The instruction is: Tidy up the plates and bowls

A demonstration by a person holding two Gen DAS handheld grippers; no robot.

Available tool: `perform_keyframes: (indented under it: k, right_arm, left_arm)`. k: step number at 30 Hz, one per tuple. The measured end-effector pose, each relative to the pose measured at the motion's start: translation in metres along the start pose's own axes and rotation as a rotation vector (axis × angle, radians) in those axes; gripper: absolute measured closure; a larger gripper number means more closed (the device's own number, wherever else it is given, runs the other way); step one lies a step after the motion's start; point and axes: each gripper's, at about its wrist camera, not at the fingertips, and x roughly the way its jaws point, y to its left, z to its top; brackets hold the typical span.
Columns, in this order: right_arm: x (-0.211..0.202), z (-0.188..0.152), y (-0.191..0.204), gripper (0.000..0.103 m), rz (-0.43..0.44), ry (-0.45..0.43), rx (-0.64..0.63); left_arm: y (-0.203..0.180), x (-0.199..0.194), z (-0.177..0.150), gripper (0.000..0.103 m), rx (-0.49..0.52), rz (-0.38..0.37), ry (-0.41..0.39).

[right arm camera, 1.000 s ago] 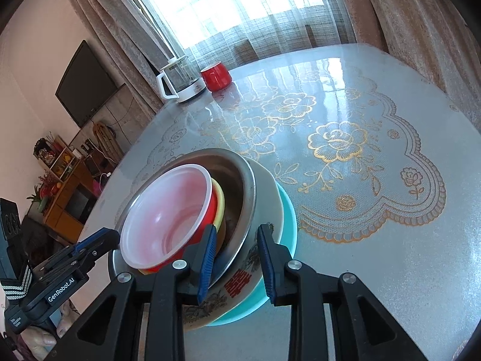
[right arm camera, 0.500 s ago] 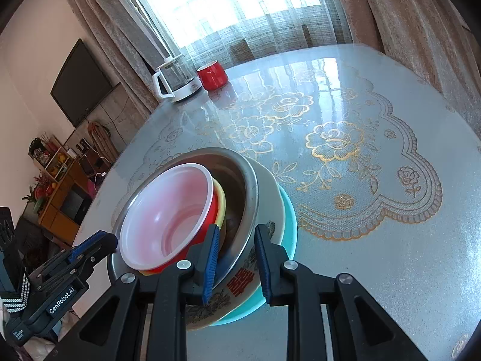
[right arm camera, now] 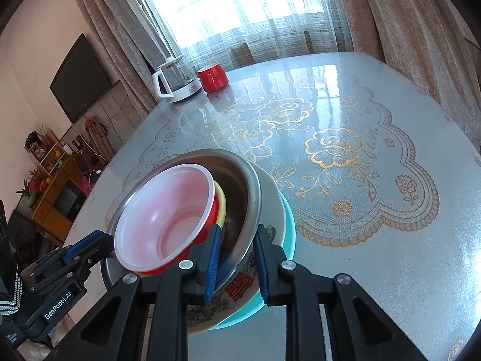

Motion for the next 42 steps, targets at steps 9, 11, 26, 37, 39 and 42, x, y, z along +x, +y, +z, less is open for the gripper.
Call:
perform_keyframes:
  k: [9, 11, 26, 37, 39, 42]
  right_arm:
    - [0.001, -0.002, 0.003, 0.082, -0.027, -0.016, -0.017]
    - [0.001, -0.003, 0.006, 0.082, -0.039, -0.018, -0.022]
    - [-0.014, -0.01, -0.001, 0.075, -0.005, -0.039, 0.01]
    - [-0.018, -0.017, 0.005, 0.075, 0.025, -0.045, -0.015]
    - [-0.015, -0.018, 0.007, 0.075, 0.029, -0.041, -0.016]
    - [-0.015, -0.02, 0.011, 0.073, 0.008, -0.054, -0.027]
  left_arm:
    - [-0.004, -0.002, -0.003, 0.081, 0.005, 0.021, -0.015]
    - [-0.004, -0.003, -0.004, 0.081, 0.007, 0.024, -0.017]
    - [-0.002, -0.012, -0.007, 0.08, -0.007, 0.014, -0.029]
    - [0.01, -0.023, -0.018, 0.081, -0.029, 0.049, -0.036]
    - [0.013, -0.022, -0.021, 0.081, -0.04, 0.061, -0.028]
    - [0.014, -0.025, -0.023, 0.081, -0.052, 0.073, -0.033]
